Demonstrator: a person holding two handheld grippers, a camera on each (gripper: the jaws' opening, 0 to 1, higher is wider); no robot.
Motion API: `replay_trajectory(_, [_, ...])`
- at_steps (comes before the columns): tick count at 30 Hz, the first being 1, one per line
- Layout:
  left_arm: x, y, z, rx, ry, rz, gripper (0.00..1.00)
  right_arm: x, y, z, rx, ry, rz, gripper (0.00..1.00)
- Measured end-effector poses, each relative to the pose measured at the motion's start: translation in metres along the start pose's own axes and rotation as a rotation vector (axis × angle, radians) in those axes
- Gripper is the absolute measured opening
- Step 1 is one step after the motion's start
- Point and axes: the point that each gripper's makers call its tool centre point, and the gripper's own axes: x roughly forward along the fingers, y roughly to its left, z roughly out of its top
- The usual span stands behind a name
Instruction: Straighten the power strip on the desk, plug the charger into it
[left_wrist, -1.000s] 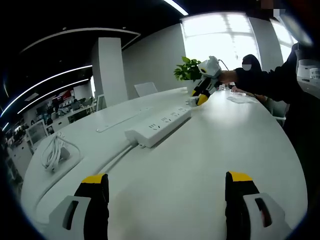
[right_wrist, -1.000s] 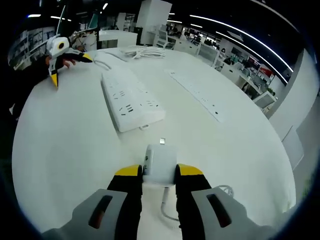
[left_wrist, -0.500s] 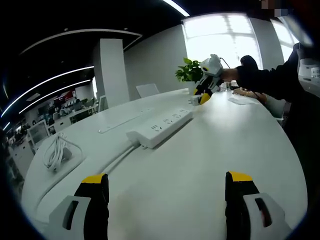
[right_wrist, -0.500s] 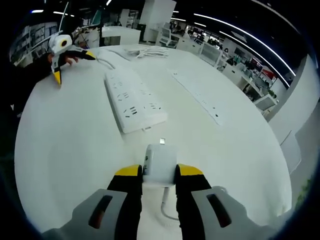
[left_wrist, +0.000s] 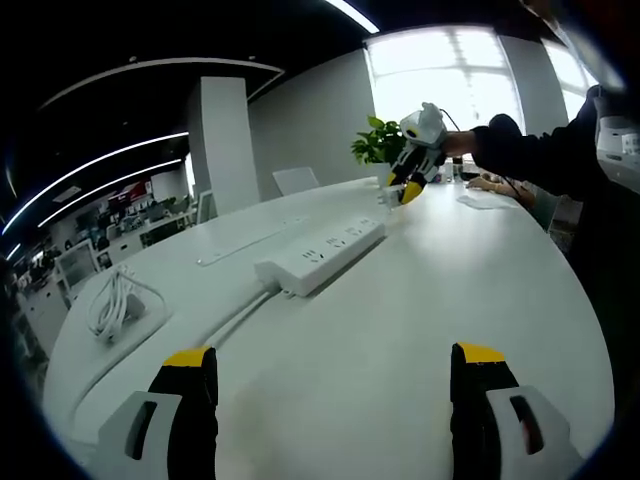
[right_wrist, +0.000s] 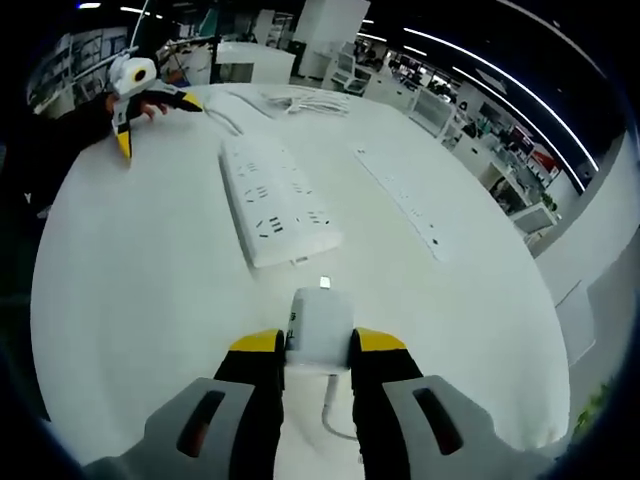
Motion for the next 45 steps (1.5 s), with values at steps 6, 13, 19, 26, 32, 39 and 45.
replay_trajectory(6, [-0.001, 0.000, 0.000, 0.000, 0.000, 0.002, 0.99, -0.001, 0.003, 0.006, -0.029, 0.006, 0.016, 0.24])
replay_trajectory(13, [-0.003, 0.000, 0.001, -0.001, -0.006, 0.004, 0.99, 0.000, 0.008, 0.016, -0.063, 0.003, 0.024, 0.24])
replay_trajectory(19, [-0.004, 0.000, 0.000, -0.003, -0.008, 0.005, 0.99, 0.002, 0.012, 0.019, -0.092, 0.015, 0.031, 0.24])
replay_trajectory(26, [-0.004, -0.005, -0.001, -0.003, -0.009, -0.002, 0.99, 0.000, 0.014, 0.022, -0.114, 0.039, 0.033, 0.25])
replay_trajectory(32, [-0.003, -0.012, 0.004, 0.002, -0.018, -0.006, 0.99, -0.003, 0.022, 0.020, -0.132, 0.061, 0.040, 0.25])
replay_trajectory(39, [-0.007, -0.014, 0.007, 0.007, -0.020, 0.002, 0.99, -0.005, 0.028, 0.024, -0.164, 0.069, 0.051, 0.25])
replay_trajectory(45, [-0.009, -0.013, 0.007, 0.008, -0.020, 0.004, 0.99, -0.001, 0.029, 0.024, -0.175, 0.076, 0.051, 0.25])
